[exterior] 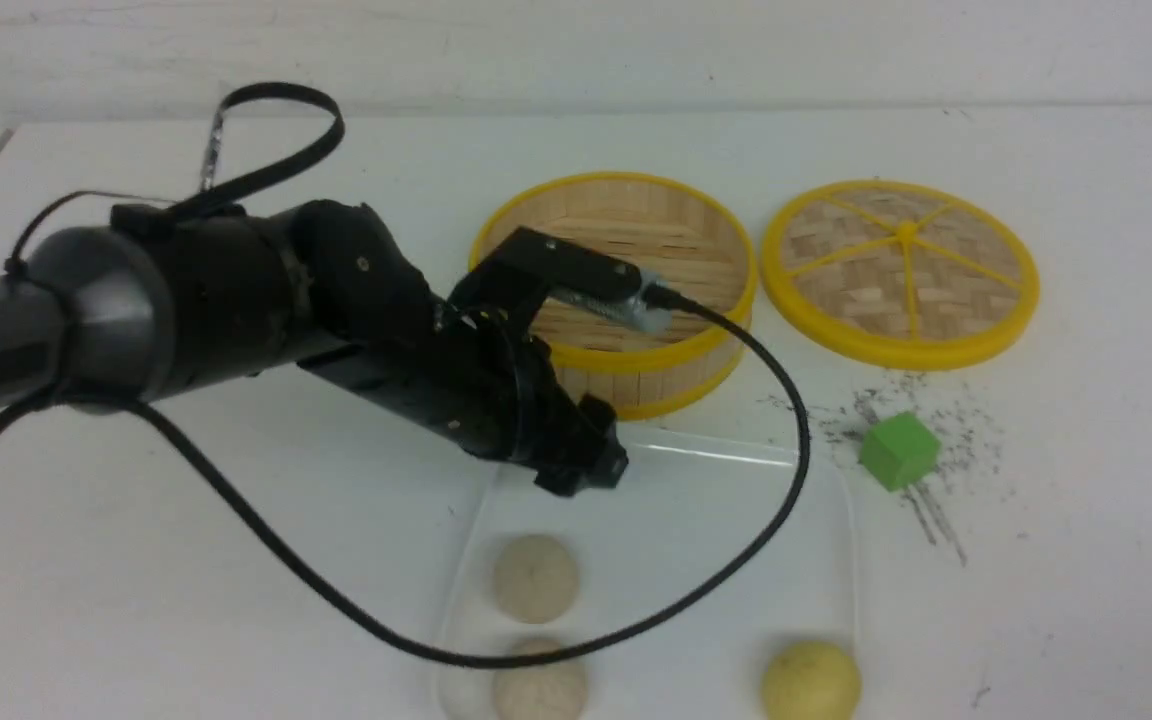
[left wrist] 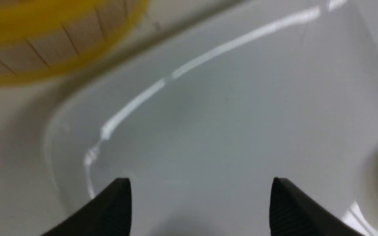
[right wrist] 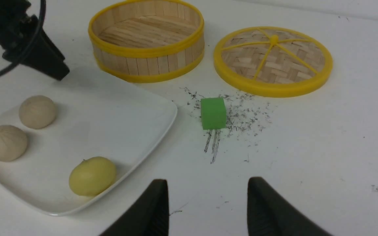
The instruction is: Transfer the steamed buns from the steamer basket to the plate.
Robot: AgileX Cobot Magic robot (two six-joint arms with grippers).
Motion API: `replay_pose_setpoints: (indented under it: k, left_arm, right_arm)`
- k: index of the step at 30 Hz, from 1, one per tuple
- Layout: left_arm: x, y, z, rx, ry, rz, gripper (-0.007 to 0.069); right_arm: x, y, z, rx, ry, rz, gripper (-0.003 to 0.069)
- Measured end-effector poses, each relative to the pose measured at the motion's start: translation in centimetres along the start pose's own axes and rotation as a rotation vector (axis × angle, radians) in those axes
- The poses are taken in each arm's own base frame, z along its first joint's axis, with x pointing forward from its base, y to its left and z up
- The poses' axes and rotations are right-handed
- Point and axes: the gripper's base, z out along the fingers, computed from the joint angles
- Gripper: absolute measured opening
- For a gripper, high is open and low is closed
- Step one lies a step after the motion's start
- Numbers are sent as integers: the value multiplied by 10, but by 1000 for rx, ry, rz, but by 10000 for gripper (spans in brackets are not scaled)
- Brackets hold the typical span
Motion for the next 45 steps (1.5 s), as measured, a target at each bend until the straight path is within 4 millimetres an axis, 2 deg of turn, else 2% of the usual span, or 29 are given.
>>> replay_pose_setpoints:
  k: [4, 5, 7, 10, 13, 15, 16, 17, 18, 19, 21, 25, 29, 35, 37, 41, 42, 43, 45]
  left_arm:
    - [-34, 3, -52, -160, -319, 70, 470]
    - [-36, 3, -56, -169, -337, 73, 468]
    - [-53, 2, -105, -261, -546, 104, 430]
    - [-56, 2, -153, -316, -675, 106, 407]
    - [-46, 3, -206, -353, -739, 94, 393]
    - [-37, 4, -232, -370, -750, 77, 391]
    - [-35, 4, -234, -367, -742, 74, 391]
    - [-23, 4, -257, -383, -741, 43, 391]
    - [-15, 3, -268, -393, -731, 23, 391]
    - [-14, 4, -268, -397, -720, 24, 391]
    - [6, 3, -289, -449, -656, -26, 391]
    - [37, 7, -310, -593, -519, -148, 391]
    - [53, 5, -322, -678, -477, -233, 388]
    - [77, -18, -345, -701, -508, -330, 348]
    - [83, -22, -347, -702, -510, -332, 339]
    - [118, -26, -323, -700, -460, -332, 323]
    - [120, -26, -321, -699, -454, -334, 323]
    - [136, -26, -304, -688, -437, -339, 323]
    - [147, -26, -292, -673, -430, -347, 323]
  right_arm:
    - [-5, 0, 0, -5, -56, 0, 344]
    - [-5, 1, 0, -6, -60, 0, 344]
    - [-6, 1, 0, -7, -71, 0, 344]
    - [-6, 1, 0, -6, -70, 0, 344]
    - [-6, 1, 0, -6, -69, 0, 344]
    - [-6, 1, 0, -6, -69, -1, 344]
    - [-6, 1, 0, -6, -69, -1, 344]
    - [-6, 1, 0, -6, -69, -1, 344]
    - [-6, 1, 0, -6, -69, -1, 344]
    - [-6, 1, 0, -6, -69, -1, 344]
    - [-6, 1, 0, -6, -69, -1, 344]
    - [-6, 1, 0, -6, -69, -1, 344]
    - [-6, 1, 0, -7, -71, -1, 344]
    - [-7, 1, 0, -9, -75, 1, 344]
    - [-7, 1, 0, -9, -76, 1, 344]
    - [-8, 1, 0, -10, -91, -1, 344]
    - [-8, 1, 0, -10, -92, -1, 344]
    - [-9, 1, 0, -11, -95, -1, 344]
    - [-9, 1, 0, -11, -95, -1, 344]
